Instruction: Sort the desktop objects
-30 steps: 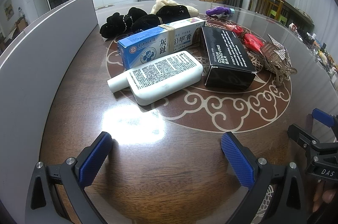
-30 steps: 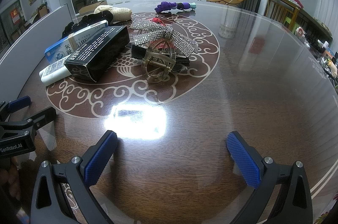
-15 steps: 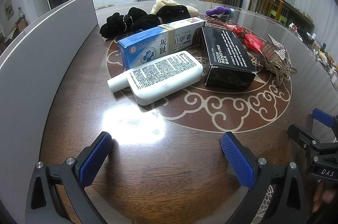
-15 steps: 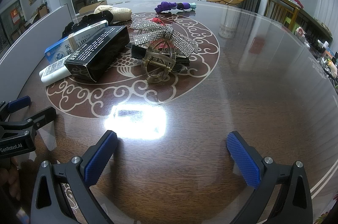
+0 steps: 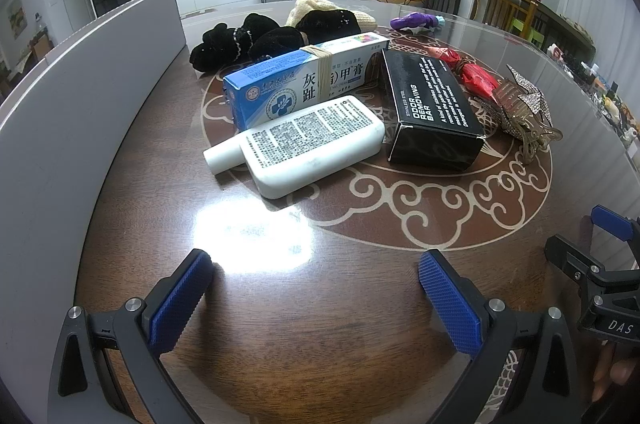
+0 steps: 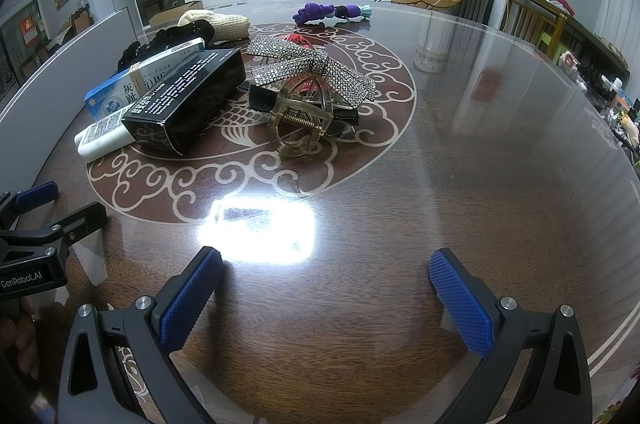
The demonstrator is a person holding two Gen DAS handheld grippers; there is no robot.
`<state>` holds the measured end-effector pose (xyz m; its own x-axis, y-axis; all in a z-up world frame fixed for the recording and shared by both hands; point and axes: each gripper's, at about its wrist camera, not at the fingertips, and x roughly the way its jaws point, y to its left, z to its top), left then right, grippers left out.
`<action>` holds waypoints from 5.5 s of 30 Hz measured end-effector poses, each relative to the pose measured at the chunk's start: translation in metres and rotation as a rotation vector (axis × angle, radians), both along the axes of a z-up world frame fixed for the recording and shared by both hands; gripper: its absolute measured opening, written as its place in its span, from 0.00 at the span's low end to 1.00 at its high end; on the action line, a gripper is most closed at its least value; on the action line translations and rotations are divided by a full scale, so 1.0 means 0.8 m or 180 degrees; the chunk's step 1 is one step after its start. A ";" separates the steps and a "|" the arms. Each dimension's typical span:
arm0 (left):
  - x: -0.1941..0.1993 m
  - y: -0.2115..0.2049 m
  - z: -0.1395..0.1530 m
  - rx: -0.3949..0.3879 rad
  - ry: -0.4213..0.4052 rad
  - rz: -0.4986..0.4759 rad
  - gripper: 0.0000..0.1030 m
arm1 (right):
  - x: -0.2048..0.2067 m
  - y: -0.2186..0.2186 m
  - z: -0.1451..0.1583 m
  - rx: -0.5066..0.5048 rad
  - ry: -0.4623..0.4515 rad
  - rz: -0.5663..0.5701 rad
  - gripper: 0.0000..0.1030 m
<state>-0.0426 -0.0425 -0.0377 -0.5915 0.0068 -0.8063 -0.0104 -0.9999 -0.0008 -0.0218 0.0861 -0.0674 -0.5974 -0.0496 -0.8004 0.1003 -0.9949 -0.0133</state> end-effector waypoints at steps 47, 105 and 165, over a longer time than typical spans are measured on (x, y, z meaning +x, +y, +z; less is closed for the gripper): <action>-0.085 -0.036 0.003 0.0001 -0.0080 -0.0657 1.00 | -0.002 0.013 0.040 -0.0544 -0.0460 0.0809 0.78; 0.130 -0.408 0.183 0.0244 0.0296 0.1228 0.49 | 0.019 -0.435 0.204 -0.1104 -0.0137 0.2937 0.51; 0.008 0.021 0.008 0.0002 -0.0035 -0.0115 1.00 | -0.032 -0.020 -0.001 -0.0011 -0.0067 0.0277 1.00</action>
